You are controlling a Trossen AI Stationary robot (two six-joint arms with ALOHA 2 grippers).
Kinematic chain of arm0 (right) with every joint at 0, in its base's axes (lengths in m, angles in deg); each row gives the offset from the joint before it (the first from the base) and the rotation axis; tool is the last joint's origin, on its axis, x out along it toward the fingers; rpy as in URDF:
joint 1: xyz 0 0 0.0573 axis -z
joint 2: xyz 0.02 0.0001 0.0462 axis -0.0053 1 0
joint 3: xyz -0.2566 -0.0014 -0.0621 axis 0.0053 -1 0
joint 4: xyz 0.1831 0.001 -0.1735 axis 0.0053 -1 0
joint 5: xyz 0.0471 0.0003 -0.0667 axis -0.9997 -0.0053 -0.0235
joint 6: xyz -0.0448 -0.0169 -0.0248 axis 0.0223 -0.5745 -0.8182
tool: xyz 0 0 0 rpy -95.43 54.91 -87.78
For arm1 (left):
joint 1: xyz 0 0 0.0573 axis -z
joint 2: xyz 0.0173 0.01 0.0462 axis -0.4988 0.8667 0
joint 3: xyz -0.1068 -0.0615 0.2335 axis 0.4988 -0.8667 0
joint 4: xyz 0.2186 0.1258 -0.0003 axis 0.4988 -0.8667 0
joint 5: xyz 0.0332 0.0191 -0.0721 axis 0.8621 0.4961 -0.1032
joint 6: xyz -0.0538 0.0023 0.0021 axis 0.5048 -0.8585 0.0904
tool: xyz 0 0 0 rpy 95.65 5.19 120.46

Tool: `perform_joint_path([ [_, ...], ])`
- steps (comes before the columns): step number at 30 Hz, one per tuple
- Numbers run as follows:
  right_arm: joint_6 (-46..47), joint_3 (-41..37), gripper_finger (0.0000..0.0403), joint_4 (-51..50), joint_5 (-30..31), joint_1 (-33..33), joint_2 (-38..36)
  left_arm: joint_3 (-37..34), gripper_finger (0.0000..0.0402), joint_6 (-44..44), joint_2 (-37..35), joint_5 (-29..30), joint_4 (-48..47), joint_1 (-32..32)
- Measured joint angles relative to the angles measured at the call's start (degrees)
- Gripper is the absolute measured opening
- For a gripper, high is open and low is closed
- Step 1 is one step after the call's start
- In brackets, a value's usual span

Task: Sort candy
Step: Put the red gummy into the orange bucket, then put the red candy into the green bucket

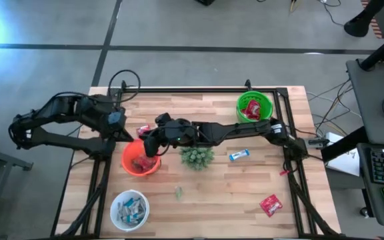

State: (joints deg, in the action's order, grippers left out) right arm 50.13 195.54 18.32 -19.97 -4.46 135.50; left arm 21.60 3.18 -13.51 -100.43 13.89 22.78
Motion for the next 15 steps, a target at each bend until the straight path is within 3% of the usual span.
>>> perform_joint_path([
  [4,1.59,0.00,0.0130,2.77,-3.45,0.16,1.24,-0.27,0.0000,0.02,-2.28,0.10,-3.08,0.00],
  [15,0.23,0.00,0.0130,2.70,-3.55,1.36,0.91,-0.31,0.0000,0.48,-8.97,2.47,-3.14,0.00],
])
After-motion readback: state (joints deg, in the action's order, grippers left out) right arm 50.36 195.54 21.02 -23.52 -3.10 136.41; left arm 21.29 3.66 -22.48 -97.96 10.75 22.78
